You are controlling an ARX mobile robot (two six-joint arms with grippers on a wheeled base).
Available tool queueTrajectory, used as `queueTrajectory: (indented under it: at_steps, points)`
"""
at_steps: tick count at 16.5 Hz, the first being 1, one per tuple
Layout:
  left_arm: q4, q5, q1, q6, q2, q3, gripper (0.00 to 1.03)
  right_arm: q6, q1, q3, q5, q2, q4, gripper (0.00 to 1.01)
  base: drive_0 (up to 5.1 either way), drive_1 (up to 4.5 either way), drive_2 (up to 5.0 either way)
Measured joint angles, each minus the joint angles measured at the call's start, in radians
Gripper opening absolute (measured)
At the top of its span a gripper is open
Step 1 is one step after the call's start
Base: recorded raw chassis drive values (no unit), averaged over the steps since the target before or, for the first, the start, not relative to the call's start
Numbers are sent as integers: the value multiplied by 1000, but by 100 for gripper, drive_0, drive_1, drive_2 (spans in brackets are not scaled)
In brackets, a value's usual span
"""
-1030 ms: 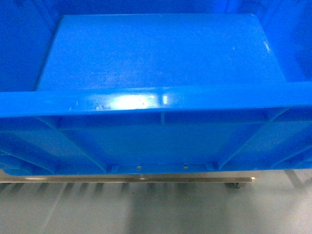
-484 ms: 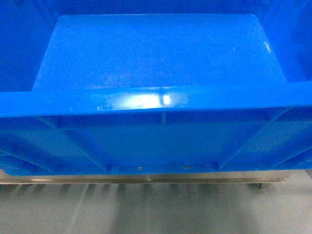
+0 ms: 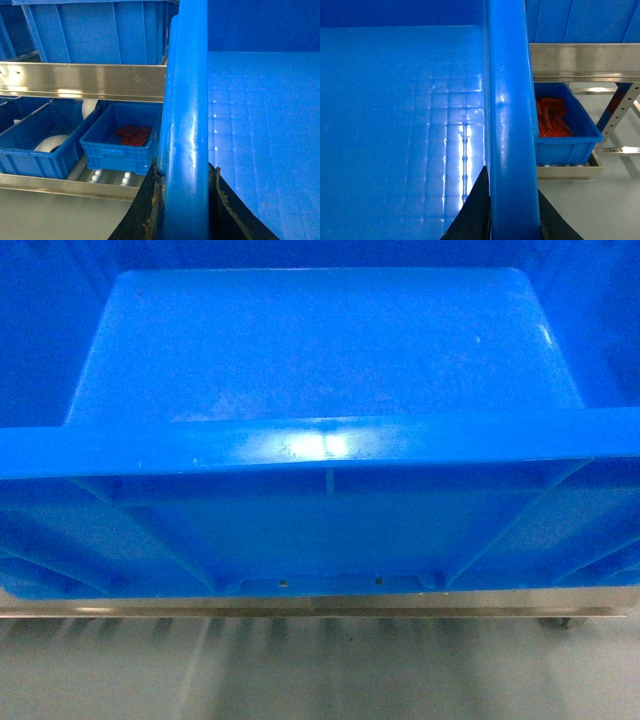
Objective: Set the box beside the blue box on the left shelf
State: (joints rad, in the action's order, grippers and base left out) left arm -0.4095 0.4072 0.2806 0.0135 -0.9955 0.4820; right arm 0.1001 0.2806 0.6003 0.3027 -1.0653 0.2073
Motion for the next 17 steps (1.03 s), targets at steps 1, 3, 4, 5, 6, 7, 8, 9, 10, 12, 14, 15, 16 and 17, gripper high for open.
queueTrajectory:
  at_steps: [1,3,4,5,6,7,8,9,10,12,14,15,16,17]
  points:
    - [3,0,0,0,0,0,16,0,0,0,1,0,0,8,0,0,0]
    - [0,0,0,0,0,0,16,0,0,0,1,0,2,8,0,0,0]
    - [0,0,0,0,0,0,16,0,0,0,1,0,0,8,0,0,0]
    - [0,0,0,0,0,0,16,0,0,0,1,0,2,8,0,0,0]
    - [0,0,0,0,0,0,16,0,0,0,1,0,2,8,0,0,0]
    - [0,0,0,0,0,0,16,0,0,0,1,0,1,8,0,0,0]
    - [0,0,0,0,0,0,16,0,0,0,1,0,1,8,0,0,0]
    - [0,0,0,0,0,0,16,0,0,0,1,0,1,8,0,0,0]
    - [0,0,0,0,0,0,16,0,0,0,1,0,1,8,0,0,0]
    - [0,0,0,0,0,0,16,0,0,0,1,0,1,8,0,0,0]
    - [0,0,0,0,0,0,16,0,0,0,1,0,1,8,0,0,0]
    - [0,0,0,0,0,0,16,0,0,0,1,0,1,8,0,0,0]
    - [0,0,0,0,0,0,16,0,0,0,1,0,1,8,0,0,0]
    - [-5,0,0,0,0,0,16,0,0,0,2,0,5,8,0,0,0]
